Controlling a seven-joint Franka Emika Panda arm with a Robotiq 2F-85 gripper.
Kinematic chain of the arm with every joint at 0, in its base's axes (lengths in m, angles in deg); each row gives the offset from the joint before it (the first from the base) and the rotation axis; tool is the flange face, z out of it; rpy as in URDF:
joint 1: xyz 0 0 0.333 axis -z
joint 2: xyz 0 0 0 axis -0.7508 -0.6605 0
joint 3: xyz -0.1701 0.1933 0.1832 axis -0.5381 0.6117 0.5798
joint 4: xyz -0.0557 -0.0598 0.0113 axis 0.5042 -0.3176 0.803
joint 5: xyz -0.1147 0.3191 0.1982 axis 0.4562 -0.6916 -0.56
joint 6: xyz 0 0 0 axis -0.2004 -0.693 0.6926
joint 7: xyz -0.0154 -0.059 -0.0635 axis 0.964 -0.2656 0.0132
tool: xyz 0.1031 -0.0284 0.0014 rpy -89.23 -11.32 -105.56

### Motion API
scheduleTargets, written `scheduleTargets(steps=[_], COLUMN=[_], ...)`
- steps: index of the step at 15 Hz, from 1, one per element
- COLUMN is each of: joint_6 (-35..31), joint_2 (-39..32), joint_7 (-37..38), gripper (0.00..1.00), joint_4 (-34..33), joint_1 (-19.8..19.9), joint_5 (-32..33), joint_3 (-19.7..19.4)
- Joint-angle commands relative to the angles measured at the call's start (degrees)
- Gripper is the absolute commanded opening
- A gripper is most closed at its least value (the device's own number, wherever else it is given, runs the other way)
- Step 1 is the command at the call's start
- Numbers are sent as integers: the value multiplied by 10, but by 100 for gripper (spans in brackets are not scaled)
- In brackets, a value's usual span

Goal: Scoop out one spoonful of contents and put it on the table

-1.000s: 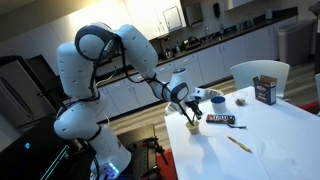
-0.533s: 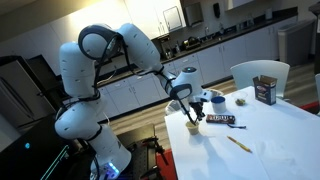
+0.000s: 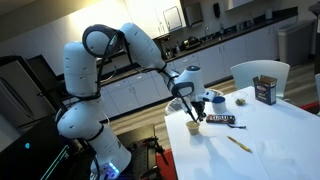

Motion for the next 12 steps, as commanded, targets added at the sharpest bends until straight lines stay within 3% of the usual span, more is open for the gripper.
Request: scheduleTargets(steps=[1, 12], joint_6=[22, 15], joint_2=[20, 38], joint_7=[-9, -1], gripper=[3, 3], joint_4=[4, 22], joint_1=[-35, -72], joint_5=[-15, -9], joint_3=[-26, -51])
